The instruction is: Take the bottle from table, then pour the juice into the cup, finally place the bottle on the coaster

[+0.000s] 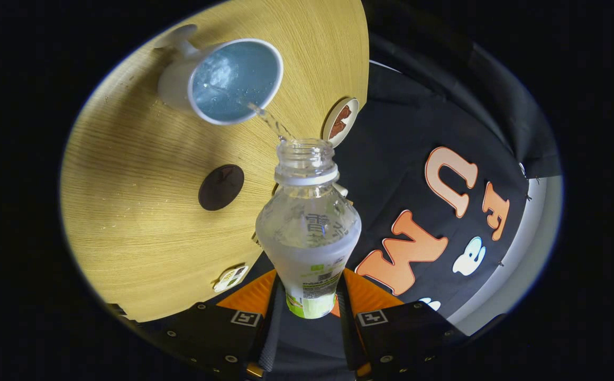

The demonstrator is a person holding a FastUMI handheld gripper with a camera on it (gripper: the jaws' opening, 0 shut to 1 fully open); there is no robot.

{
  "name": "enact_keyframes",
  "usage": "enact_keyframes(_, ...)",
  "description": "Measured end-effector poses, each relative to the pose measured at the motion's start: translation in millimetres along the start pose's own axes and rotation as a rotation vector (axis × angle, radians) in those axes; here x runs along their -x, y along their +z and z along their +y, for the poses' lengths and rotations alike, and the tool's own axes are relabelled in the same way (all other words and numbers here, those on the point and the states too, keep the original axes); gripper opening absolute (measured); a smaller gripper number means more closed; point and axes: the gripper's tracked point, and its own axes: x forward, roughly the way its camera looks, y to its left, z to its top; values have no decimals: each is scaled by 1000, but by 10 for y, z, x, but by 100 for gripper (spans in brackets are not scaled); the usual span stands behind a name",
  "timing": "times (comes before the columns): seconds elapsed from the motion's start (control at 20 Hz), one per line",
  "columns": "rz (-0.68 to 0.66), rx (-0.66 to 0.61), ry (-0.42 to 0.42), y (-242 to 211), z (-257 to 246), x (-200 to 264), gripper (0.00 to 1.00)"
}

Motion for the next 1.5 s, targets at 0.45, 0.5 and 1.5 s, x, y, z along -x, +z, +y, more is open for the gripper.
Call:
enact_keyframes(0.45,-9,55,-27,7,-190,-5,52)
enact_keyframes(0.5,-12,63,-30,1,-212,-21,52)
enact_keyframes(1.5,-49,80,-34,-4,-228,-12,52)
